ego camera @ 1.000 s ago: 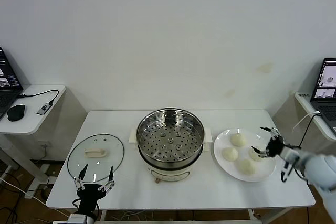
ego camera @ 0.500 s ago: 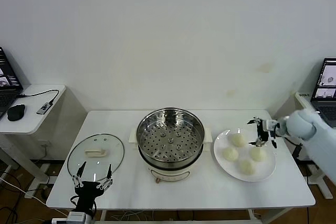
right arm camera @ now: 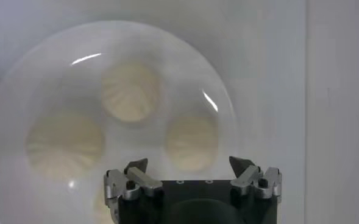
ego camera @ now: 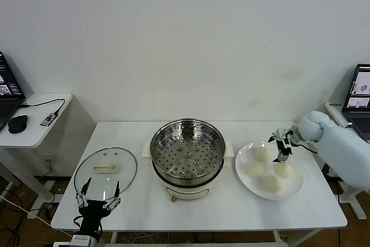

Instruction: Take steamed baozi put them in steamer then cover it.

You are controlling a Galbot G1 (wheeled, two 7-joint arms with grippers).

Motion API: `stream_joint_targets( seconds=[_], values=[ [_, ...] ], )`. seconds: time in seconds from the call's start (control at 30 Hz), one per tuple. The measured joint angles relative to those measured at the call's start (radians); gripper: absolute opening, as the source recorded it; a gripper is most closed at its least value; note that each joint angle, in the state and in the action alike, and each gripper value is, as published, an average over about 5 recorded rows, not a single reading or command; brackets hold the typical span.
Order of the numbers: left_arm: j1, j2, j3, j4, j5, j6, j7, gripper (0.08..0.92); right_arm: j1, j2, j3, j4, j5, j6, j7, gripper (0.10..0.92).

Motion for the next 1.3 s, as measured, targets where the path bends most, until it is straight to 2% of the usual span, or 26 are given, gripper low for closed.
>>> stream_joint_targets(
  seconds=[0.47, 1.03, 1.3],
  values=[
    [-0.004, 0.006, -0.012, 0.010, 0.016, -0.012, 0.001, 0.823, 0.012, 0.095, -0.017, -0.125, -0.052, 0.009, 0.020, 0.805],
    [0.003, 0.002, -0.016, 0.003, 0.034, -0.022, 0.002, 0.823, 0.003, 0.158, 0.001, -0.204, -0.094, 0.028, 0.034, 0.684],
    [0.008, 0.000, -0.015, 0.002, 0.038, -0.026, 0.003, 0.823, 0.002, 0.155, 0.007, -0.202, -0.094, 0.035, 0.030, 0.595]
  ],
)
